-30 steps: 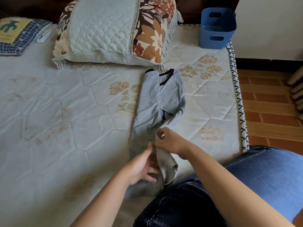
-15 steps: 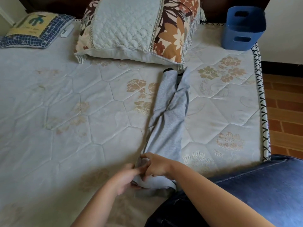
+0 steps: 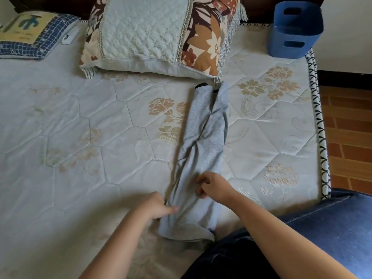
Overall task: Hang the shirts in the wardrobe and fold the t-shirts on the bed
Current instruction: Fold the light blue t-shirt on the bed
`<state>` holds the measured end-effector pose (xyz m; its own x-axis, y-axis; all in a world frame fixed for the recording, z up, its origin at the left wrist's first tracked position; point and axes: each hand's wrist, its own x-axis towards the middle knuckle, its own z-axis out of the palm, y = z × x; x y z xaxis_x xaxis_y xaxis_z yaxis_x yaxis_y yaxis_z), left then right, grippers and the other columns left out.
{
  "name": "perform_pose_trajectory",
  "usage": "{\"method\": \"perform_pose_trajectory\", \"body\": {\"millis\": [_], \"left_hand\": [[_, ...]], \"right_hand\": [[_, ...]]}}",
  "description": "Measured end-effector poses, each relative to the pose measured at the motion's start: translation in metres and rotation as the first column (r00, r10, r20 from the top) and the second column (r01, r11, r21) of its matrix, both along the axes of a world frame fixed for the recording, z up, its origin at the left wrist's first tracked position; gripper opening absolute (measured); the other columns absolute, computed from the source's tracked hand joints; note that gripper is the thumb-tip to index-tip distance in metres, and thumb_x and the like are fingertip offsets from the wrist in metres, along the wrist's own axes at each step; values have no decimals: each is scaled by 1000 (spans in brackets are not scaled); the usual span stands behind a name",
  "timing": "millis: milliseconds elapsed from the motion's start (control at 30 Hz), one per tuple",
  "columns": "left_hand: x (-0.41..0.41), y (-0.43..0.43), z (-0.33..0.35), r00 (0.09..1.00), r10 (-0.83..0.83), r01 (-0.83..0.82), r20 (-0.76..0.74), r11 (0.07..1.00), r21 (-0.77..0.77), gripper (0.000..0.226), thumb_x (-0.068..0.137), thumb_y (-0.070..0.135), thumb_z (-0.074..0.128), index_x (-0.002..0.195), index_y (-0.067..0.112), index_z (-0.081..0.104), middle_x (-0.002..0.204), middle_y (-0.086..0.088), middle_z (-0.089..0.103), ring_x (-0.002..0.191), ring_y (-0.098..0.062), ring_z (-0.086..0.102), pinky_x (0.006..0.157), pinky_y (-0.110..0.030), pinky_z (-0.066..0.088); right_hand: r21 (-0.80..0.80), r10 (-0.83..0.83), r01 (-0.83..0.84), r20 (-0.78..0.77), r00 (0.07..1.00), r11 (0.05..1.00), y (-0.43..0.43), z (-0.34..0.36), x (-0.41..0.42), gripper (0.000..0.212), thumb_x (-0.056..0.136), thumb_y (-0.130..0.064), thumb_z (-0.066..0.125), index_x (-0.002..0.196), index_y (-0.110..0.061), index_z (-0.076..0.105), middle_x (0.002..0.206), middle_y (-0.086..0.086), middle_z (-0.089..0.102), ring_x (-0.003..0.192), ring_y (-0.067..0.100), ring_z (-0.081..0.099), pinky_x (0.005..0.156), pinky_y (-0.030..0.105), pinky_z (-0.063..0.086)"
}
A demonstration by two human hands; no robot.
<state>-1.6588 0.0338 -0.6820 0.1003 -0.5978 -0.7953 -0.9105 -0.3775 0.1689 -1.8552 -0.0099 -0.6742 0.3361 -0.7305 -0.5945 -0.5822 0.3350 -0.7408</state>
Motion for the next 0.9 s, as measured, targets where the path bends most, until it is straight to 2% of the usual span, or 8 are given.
{"method": "perform_pose_trajectory", "body": {"millis": [100,200,267,367,467,533,733,900], "left_hand": [[-9,-40,-5,969,184,-221,-166,945,-242,39,83,44,65,71,16,41,71,0,44,66,-16,45,62,-28,35],[-25,-90,-11,933,166,-303,-320,842,-447,23,86,28,65,77,19,46,82,-4,53,81,-24,55,74,-34,43],[-31,-121,-11,931,138,-311,-337,782,-540,10,89,21,60,89,13,54,93,-10,58,91,-29,58,80,-34,44],[-28,-158,-17,983,29,-135,-179,781,-610,34,95,19,51,126,6,50,133,-13,47,122,-27,46,99,-32,34],[-27,-185,-25,987,-135,61,-85,809,-585,50,100,27,40,145,8,30,158,-4,9,145,-19,7,115,-35,9],[-26,-200,-34,987,-159,115,-28,813,-570,51,101,34,33,148,16,24,159,4,-1,146,-15,-7,115,-44,-1],[-28,-203,-50,987,-108,160,117,666,-729,66,89,49,14,149,25,22,157,13,6,145,-6,-2,116,-35,-3],[-30,-202,-56,985,-90,169,145,629,-758,72,85,51,3,149,24,24,157,14,8,143,-3,-3,115,-35,-5]], "right_hand": [[-78,-62,59,-26,998,995,-17,1,-8,36,85,5,34,109,-7,57,85,8,67,68,14,60,72,22,49],[-168,-109,95,-78,991,981,-39,3,-16,33,86,2,37,109,-11,57,94,9,68,80,19,60,70,25,49],[-239,-132,103,-110,985,966,-55,4,-20,32,87,0,37,110,-11,57,100,10,67,85,22,60,72,27,47],[-299,-160,104,-170,972,949,-80,7,-26,34,89,-3,40,119,-9,53,111,12,64,98,28,59,71,24,38],[-333,-193,116,-208,959,936,-106,6,-27,36,91,-5,40,125,-9,50,119,13,59,106,30,56,73,24,36],[-355,-200,113,-217,956,928,-122,4,-25,35,91,-6,41,124,-8,49,123,14,56,107,30,55,76,24,35],[-435,-263,122,-280,923,892,-167,0,-24,23,92,-15,45,114,-6,47,110,9,51,82,21,48,66,28,35],[-508,-381,183,-318,868,842,-213,1,-14,30,93,-27,49,112,-5,45,109,13,55,97,31,53,71,33,37]]}}
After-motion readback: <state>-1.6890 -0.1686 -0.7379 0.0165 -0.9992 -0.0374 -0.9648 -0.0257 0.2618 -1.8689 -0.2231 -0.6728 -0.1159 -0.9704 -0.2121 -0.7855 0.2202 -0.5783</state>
